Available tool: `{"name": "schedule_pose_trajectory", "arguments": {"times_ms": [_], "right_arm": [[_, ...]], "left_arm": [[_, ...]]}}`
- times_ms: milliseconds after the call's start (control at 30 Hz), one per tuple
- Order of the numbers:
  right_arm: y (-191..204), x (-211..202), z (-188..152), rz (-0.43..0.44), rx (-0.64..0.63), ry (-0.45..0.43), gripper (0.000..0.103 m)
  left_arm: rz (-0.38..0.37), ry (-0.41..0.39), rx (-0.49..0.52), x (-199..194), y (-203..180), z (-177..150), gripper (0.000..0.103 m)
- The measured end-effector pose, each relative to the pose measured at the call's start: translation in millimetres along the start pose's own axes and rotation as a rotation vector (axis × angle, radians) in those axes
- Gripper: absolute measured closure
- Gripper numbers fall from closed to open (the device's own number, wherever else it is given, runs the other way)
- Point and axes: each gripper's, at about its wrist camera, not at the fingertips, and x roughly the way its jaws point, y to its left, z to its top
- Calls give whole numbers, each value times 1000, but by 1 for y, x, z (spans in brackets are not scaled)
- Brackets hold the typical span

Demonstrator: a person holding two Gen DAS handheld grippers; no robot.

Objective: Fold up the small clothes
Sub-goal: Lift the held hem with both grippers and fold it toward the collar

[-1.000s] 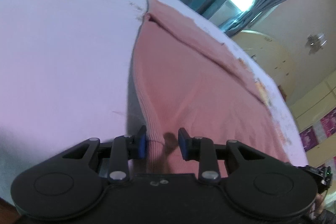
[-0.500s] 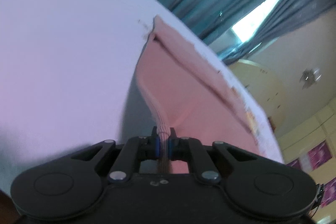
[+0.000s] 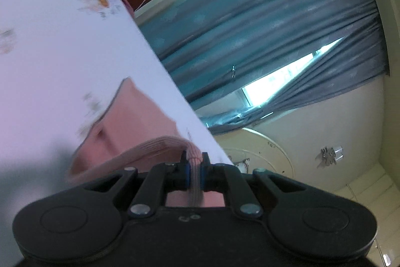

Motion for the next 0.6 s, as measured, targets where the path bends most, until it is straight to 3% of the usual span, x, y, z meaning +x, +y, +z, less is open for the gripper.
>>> {"name": "schedule_pose_trajectory", "arguments": {"times_ms": [233, 367, 467, 500, 567, 600], "right_arm": [[-25, 99, 61, -108, 104, 20, 95], [-53, 152, 76, -168, 146, 60, 95], [-74, 186, 81, -195, 166, 86, 94], [-79, 194, 82, -189, 172, 96, 94], [-88, 207, 85, -178, 179, 96, 94], [-90, 213, 86, -184, 167, 93, 83]], "left_arm": [[92, 83, -2, 111, 15, 50, 96], [153, 145, -11, 160, 39, 64, 96], [140, 177, -26, 186, 54, 71, 94], [126, 175, -29, 191, 57, 71, 91], [118, 157, -21, 199, 62, 74, 61], [107, 153, -25, 203, 65, 76, 56]]}}
